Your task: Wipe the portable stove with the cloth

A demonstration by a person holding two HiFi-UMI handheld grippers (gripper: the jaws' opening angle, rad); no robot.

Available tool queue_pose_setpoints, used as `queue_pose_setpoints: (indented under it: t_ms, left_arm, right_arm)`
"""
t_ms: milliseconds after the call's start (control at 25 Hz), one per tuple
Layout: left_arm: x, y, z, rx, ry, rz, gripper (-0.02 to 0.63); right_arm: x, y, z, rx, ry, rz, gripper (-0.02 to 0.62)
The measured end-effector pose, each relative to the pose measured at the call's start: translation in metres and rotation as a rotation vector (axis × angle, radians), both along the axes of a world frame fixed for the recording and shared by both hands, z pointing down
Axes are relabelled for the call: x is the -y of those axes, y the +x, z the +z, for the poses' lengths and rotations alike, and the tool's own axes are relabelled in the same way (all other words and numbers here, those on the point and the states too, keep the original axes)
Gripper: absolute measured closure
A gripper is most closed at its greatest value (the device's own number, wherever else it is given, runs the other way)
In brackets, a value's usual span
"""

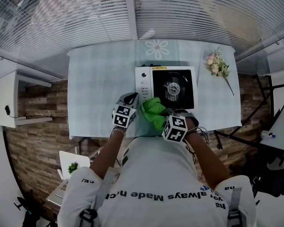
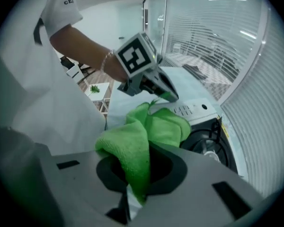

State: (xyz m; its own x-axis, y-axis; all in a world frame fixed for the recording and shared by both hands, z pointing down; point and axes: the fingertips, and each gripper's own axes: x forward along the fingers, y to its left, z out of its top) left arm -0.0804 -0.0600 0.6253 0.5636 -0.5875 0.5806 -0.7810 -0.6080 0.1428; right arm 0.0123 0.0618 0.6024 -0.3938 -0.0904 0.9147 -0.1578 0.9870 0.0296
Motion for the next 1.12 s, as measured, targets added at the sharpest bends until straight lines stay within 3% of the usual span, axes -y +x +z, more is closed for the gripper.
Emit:
queue_pose_setpoints:
  t_ms: [120, 520, 760, 1120]
  left_arm:
    - [0.001, 0.0, 0.0, 0.013, -0.003, 0.006, 0.594]
    - [0.0, 0.02, -0.006, 0.027, 0.018, 0.071, 0.594]
    - [-0.002, 0.02, -0.005, 0.022, 0.011, 0.058, 0.594]
    - [-0.001, 0.025, -0.001, 0.147, -0.012, 0.09, 0.594]
  right_arm:
    - [0.009, 0.018, 0.023, -0.08, 0.02, -0.01, 0.569]
    - [0.028, 0.033, 0.024, -0.009, -0.034, 0.124, 0.569]
    - [0.036, 0.049, 0.024, -0.006, -0.034, 0.176, 0.569]
    - [0.038, 0.059, 0.024, 0.044, -0.056, 0.206, 0.569]
